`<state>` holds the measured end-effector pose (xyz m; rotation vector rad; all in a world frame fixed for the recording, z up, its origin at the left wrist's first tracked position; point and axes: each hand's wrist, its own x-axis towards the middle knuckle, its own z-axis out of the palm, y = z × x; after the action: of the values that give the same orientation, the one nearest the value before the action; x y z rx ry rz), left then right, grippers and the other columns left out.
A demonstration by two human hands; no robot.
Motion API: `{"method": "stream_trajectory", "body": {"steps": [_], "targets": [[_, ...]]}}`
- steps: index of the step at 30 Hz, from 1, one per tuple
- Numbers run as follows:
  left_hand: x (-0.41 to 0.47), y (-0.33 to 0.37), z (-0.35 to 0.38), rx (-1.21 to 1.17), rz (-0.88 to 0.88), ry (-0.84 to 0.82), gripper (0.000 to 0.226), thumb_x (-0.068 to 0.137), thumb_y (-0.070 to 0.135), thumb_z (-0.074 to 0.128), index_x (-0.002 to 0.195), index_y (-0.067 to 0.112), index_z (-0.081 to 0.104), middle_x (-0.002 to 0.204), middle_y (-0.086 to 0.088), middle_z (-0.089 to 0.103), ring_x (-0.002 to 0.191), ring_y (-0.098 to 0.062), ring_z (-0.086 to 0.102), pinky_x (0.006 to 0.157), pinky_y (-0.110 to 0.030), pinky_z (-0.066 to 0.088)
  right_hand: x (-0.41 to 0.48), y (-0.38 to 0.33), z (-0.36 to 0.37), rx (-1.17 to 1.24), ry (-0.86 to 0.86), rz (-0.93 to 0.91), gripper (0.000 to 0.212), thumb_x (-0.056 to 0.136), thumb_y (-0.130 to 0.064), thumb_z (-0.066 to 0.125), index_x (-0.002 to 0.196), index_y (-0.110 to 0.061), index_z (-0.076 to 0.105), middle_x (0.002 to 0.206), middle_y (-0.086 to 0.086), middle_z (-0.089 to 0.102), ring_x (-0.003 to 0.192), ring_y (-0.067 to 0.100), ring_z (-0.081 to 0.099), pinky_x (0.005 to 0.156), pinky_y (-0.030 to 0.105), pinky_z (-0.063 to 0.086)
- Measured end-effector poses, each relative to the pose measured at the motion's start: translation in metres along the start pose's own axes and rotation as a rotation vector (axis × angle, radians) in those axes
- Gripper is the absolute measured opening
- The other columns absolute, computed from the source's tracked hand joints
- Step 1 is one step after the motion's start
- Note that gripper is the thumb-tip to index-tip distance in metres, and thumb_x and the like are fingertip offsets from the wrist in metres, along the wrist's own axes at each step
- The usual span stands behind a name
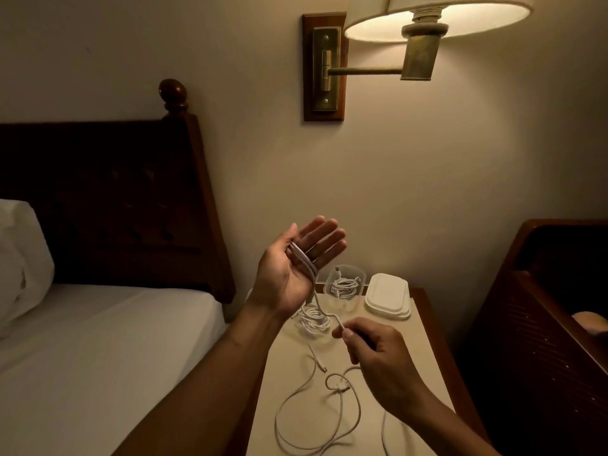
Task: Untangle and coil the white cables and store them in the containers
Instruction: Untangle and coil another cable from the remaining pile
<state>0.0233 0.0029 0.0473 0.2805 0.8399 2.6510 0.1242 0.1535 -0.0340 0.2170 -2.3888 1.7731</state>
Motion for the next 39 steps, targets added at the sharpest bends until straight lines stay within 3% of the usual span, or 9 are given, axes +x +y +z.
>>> {"method": "stream_trajectory", "body": {"steps": [4, 8, 11, 16, 20, 25, 30, 36, 39], "targets": [[0.007, -0.003, 0.002, 0.495, -0.041, 0.027, 0.050, 0.112, 0.032, 0.026, 0.134, -0.005, 0.052, 0.123, -0.027, 0.069, 0.115, -0.045, 0.066, 0.105, -0.056, 0.050, -0.001, -0.016, -0.008, -0.212, 0.013, -0.225, 0.015, 0.099, -0.026, 0.061, 0.086, -0.021, 0.068, 0.068, -0.002, 0.063, 0.063, 0.019, 0.056, 0.054, 0.037, 0.044], [0.000, -0.005, 0.006, 0.921, -0.169, -0.130, 0.048, 0.113, 0.029, 0.030, 0.129, -0.007, 0.056, 0.113, -0.028, 0.072, 0.106, -0.043, 0.070, 0.097, -0.051, 0.056, 0.006, -0.027, -0.024, -0.391, 0.081, -0.415, 0.012, 0.096, -0.018, 0.066, 0.084, -0.019, 0.068, 0.061, -0.015, 0.055, 0.054, 0.008, 0.053, 0.046, 0.016, 0.032], [-0.008, 0.001, 0.010, 1.038, -0.316, -0.246, 0.049, 0.112, 0.026, 0.033, 0.121, -0.016, 0.058, 0.094, -0.025, 0.073, 0.082, -0.029, 0.075, 0.073, -0.034, 0.060, 0.012, -0.033, -0.040, -0.550, 0.123, -0.539, 0.007, 0.095, -0.021, 0.066, 0.090, -0.019, 0.071, 0.068, -0.017, 0.060, 0.052, 0.002, 0.051, 0.048, 0.010, 0.033], [-0.019, -0.002, 0.011, 1.217, -0.428, -0.473, 0.068, 0.109, 0.052, 0.023, 0.106, -0.002, 0.065, 0.064, -0.023, 0.060, 0.048, -0.027, 0.046, 0.046, -0.030, 0.038, 0.028, -0.037, -0.061, -0.723, 0.156, -0.785, 0.019, 0.100, -0.031, 0.062, 0.092, -0.019, 0.074, 0.079, -0.005, 0.067, 0.058, 0.018, 0.061, 0.049, 0.037, 0.050], [-0.024, -0.006, 0.002, 1.058, -0.507, -0.544, 0.080, 0.106, 0.061, 0.013, 0.092, 0.001, 0.064, 0.052, -0.009, 0.037, 0.042, -0.021, 0.026, 0.049, -0.043, 0.018, 0.037, -0.042, -0.067, -0.648, 0.190, -0.895, 0.017, 0.095, -0.029, 0.071, 0.091, -0.014, 0.078, 0.081, -0.003, 0.069, 0.062, 0.015, 0.064, 0.054, 0.031, 0.052], [-0.039, -0.008, -0.007, 0.540, -0.662, -0.630, 0.047, 0.106, 0.052, 0.035, 0.081, 0.013, 0.045, 0.060, -0.009, 0.024, 0.038, -0.009, 0.024, 0.041, -0.022, 0.023, 0.044, -0.033, -0.054, -0.467, 0.179, -0.915, 0.011, 0.094, -0.014, 0.070, 0.095, -0.004, 0.076, 0.076, 0.003, 0.061, 0.062, 0.011, 0.056, 0.055, 0.025, 0.047], [-0.048, -0.027, -0.018, 0.100, -0.563, -0.571, 0.050, 0.111, 0.041, 0.032, 0.069, 0.019, 0.047, 0.042, 0.002, 0.032, 0.031, -0.008, 0.019, 0.038, -0.020, 0.022, 0.039, -0.019, -0.025, -0.285, 0.075, -0.734, 0.021, 0.097, -0.002, 0.058, 0.115, -0.003, 0.069, 0.092, 0.002, 0.066, 0.083, 0.006, 0.062, 0.070, 0.015, 0.050], [-0.048, -0.020, -0.008, -0.027, -0.199, -0.197, 0.044, 0.109, 0.034, 0.035, 0.070, 0.015, 0.046, 0.045, -0.008, 0.051, 0.033, -0.016, 0.049, 0.040, -0.026, 0.046, 0.017, 0.009, 0.000, -0.443, -0.106, -0.473, 0.032, 0.104, -0.011, 0.046, 0.131, -0.029, 0.047, 0.087, -0.009, 0.064, 0.072, 0.009, 0.062, 0.062, 0.031, 0.055], [-0.039, -0.015, -0.004, 0.125, -0.115, -0.076, 0.045, 0.105, 0.039, 0.038, 0.069, 0.014, 0.050, 0.078, -0.025, 0.072, 0.068, -0.034, 0.074, 0.062, -0.038, 0.060, 0.002, 0.013, 0.014, -0.490, -0.153, -0.367, 0.023, 0.107, -0.022, 0.039, 0.123, -0.038, 0.040, 0.077, -0.014, 0.057, 0.061, 0.007, 0.054, 0.058, 0.034, 0.050]]}}
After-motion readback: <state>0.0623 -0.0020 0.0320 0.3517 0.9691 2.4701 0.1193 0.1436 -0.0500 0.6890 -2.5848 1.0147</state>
